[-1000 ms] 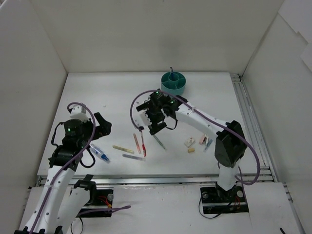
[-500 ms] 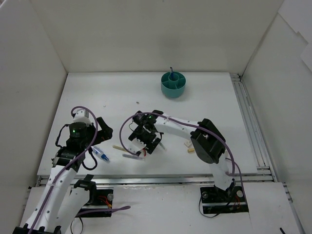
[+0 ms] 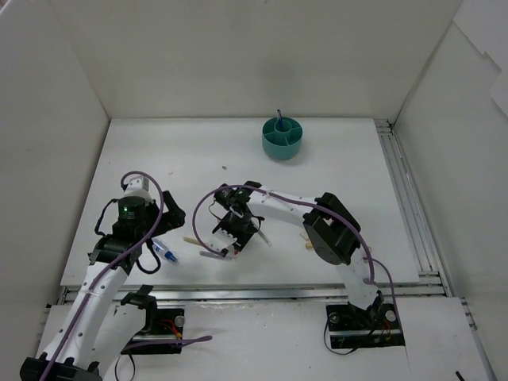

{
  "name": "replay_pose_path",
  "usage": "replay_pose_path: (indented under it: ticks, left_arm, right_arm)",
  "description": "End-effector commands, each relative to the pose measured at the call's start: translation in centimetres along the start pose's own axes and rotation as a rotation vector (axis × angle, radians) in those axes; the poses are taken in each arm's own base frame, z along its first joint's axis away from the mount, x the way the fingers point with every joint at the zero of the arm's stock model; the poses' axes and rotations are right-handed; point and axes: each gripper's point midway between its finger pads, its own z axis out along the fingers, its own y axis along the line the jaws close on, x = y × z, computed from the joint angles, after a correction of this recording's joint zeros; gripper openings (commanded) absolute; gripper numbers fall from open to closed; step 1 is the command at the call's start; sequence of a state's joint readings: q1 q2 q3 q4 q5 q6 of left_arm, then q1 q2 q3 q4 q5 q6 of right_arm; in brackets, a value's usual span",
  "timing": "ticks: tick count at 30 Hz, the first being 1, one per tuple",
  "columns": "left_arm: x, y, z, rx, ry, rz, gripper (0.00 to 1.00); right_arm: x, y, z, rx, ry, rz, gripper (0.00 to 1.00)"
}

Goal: Sort the stationery into containers
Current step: Pick up the pen from the center of the board.

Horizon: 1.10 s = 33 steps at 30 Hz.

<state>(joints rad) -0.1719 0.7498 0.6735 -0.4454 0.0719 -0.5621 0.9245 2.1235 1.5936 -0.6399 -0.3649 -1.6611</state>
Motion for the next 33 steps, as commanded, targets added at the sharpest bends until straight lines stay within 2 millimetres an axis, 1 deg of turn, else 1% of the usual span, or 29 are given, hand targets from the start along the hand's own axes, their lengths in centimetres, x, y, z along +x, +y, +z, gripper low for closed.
replay_pose_path:
  ticks: [1,2,4,9,10,13,14,18,19,24,25,27,30,33]
  left_arm:
    - [-2.4,-1.1,-0.4,0.021,-0.067,0.001,1.0]
    - [-2.4,-1.1,-0.4,0.02,-0.066,0.001,1.0]
    - [-2.5,-1.1,-0.4,0.02,-0.064,0.001,1.0]
    - [-2.4,-1.5,-0.1,0.028,-0.051,0.016,1.0]
    - [-2.4,-1.5,0.0,0.027,-0.05,0.019,1.0]
    - [-2.3,-1.6,0.1,0.03,-0.045,0.03,1.0]
    - [-2.3,-1.5,0.1,0.026,-0.046,0.031,1.0]
    - [-2.2,-1.7,0.1,0.03,-0.044,0.039,1.0]
    - [-2.1,-1.8,0.1,0.038,-0.039,0.043,1.0]
    - [-2.4,-2.0,-0.2,0.05,-0.056,0.047,1.0]
    - [-2.4,-2.0,-0.2,0.05,-0.058,0.047,1.0]
    - [-2.4,-1.9,-0.3,0.049,-0.063,0.048,1.0]
    - [-2.4,-1.9,-0.3,0.048,-0.062,0.05,1.0]
    - [-2.5,-2.0,-0.3,0.05,-0.063,0.053,1.0]
  right_arm:
    - [-1.3,2.0,0.7,-0.072,-0.064,-0.016,0.5]
    - [-1.5,2.2,1.0,-0.08,-0.072,-0.029,0.48]
    - [-1.8,2.3,1.3,-0.085,-0.089,-0.03,0.47]
    - [-2.1,2.5,1.9,-0.098,-0.101,-0.033,0.48]
    - [-2.1,2.8,2.2,-0.109,-0.094,-0.033,0.48]
    - [-1.7,3.2,2.4,-0.123,-0.077,-0.032,0.42]
    - [-1.6,3.4,2.5,-0.13,-0.061,-0.035,0.37]
    - [-1.4,3.9,2.8,-0.148,-0.037,-0.038,0.31]
    - [-1.1,4.0,2.8,-0.15,-0.025,-0.044,0.27]
    - [-0.8,4.3,2.8,-0.158,-0.011,-0.029,0.18]
    - [-0.8,4.4,2.9,-0.164,-0.007,-0.035,0.14]
    - [-0.6,4.7,3.1,-0.173,-0.002,-0.038,0.12]
    - [-0.9,4.5,2.9,-0.167,0.0,-0.023,0.08]
    - [-0.9,3.8,2.5,-0.146,0.003,-0.005,0.04]
